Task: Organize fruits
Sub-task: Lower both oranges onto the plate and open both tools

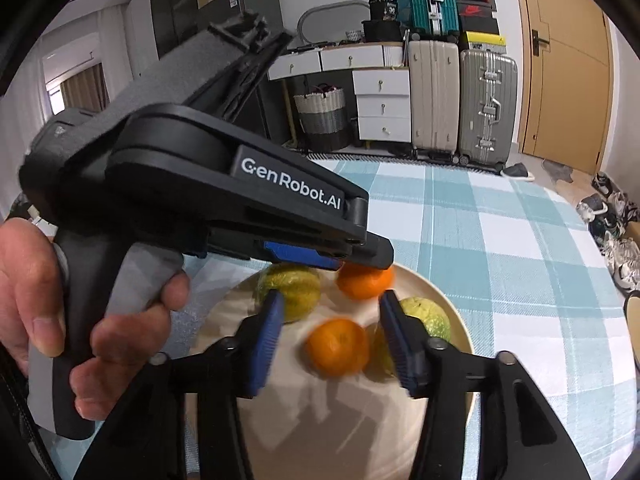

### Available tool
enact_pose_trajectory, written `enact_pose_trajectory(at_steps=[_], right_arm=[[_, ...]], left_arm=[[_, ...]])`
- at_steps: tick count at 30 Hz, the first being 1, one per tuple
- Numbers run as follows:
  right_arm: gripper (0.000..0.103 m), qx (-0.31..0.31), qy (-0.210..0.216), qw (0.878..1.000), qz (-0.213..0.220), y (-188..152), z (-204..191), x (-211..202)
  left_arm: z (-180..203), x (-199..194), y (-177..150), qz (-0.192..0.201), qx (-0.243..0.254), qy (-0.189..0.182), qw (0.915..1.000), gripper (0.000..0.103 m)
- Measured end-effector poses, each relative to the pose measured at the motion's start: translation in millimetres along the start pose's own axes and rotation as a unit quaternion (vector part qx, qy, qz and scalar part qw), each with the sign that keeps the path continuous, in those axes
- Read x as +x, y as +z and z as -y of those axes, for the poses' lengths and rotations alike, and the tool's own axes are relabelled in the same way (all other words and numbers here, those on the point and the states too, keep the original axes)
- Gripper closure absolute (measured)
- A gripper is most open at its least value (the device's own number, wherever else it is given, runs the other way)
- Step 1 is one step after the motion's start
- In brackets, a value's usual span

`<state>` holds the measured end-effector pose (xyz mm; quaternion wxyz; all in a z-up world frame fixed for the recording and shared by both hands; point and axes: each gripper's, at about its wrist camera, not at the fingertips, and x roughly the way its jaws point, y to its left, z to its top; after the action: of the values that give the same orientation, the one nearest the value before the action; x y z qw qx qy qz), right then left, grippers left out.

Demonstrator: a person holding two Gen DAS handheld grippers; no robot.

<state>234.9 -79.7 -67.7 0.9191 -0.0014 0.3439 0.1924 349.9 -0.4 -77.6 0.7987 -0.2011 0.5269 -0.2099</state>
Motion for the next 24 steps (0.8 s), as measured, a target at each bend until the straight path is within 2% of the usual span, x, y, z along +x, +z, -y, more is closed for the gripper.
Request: enact_pose_trajectory(at_steps=[5,13,16,24], right_arm=[[0.03,-0.006,-0.002,1.0,0.021,1,0,-16],[0.027,0.006,-0.013,0.999,0.036,-9,9,-45],[0.022,0.009,-0.009,0.999,0.043,-14,13,-58],[0.022,0.024,-0.014,0.998,0.054,-25,22,-86]], left_arm=[[2,-16,-1,0.014,0.003,0.01,0.9998,0.062],[9,-48,-13,0.041,0.01,0.02,0.9989,0.053],[15,-65,-26,0.061,0.021,0.033,0.9974,0.052],[35,-109,-69,0.111,0.051,0.076,0.9896,0.044]])
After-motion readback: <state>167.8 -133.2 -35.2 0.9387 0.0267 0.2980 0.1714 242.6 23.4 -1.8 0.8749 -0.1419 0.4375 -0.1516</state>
